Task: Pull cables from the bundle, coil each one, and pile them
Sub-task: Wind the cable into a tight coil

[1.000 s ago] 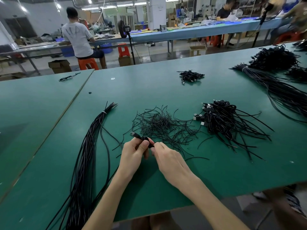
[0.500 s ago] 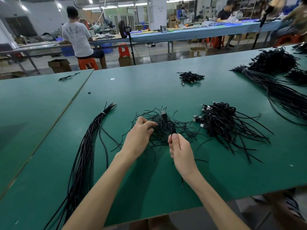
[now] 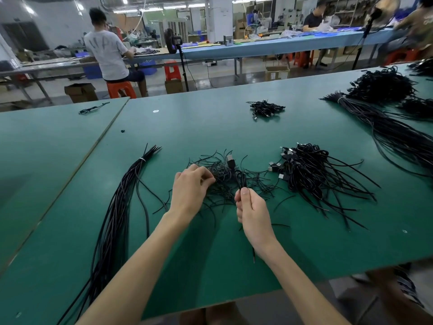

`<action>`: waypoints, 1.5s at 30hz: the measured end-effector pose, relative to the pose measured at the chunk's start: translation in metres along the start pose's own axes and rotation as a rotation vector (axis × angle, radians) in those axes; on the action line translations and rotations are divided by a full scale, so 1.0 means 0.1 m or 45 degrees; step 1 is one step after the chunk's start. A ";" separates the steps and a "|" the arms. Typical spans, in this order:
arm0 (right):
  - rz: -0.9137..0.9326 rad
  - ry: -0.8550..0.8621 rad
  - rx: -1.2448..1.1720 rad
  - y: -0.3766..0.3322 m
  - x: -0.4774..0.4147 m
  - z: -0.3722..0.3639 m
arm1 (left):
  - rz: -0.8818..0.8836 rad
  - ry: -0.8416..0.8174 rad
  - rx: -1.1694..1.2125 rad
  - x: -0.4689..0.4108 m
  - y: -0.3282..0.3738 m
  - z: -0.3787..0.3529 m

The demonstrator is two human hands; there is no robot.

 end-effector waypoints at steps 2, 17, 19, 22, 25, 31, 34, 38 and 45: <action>-0.006 0.006 -0.002 0.00 0.00 0.01 | 0.200 -0.035 0.354 0.06 -0.02 0.06; 0.034 -0.078 0.211 -0.06 0.04 -0.05 | 0.538 -0.509 1.348 0.50 0.30 -0.04; 0.059 -0.111 0.231 -0.08 0.05 -0.08 | 0.575 -0.480 1.317 0.48 0.28 -0.07; 0.084 -0.142 0.248 -0.08 0.06 -0.10 | 0.659 -0.454 1.284 0.47 0.20 -0.08; 0.119 -0.202 0.246 -0.09 0.07 -0.14 | 0.701 -0.514 1.306 0.50 0.15 -0.10; 0.133 -0.304 0.213 -0.03 0.05 -0.21 | 0.746 -0.613 1.495 0.54 0.11 -0.17; 0.125 -0.345 0.161 -0.01 0.05 -0.22 | 0.667 -0.713 1.528 0.55 0.13 -0.16; 0.089 -0.379 0.101 0.01 0.04 -0.23 | 0.612 -0.777 1.599 0.57 0.13 -0.15; 0.099 -0.443 0.068 -0.03 0.07 -0.25 | 0.565 -0.811 1.626 0.60 0.08 -0.15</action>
Point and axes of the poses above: each hand's wrist, its own x-axis away from the middle knuckle, its own z-axis out of the back of the hand, y = z × x, the point moved 6 cm from there along -x, towards the middle knuckle, and after that the axes turned 4 degrees about x, right-handed, at the moved point
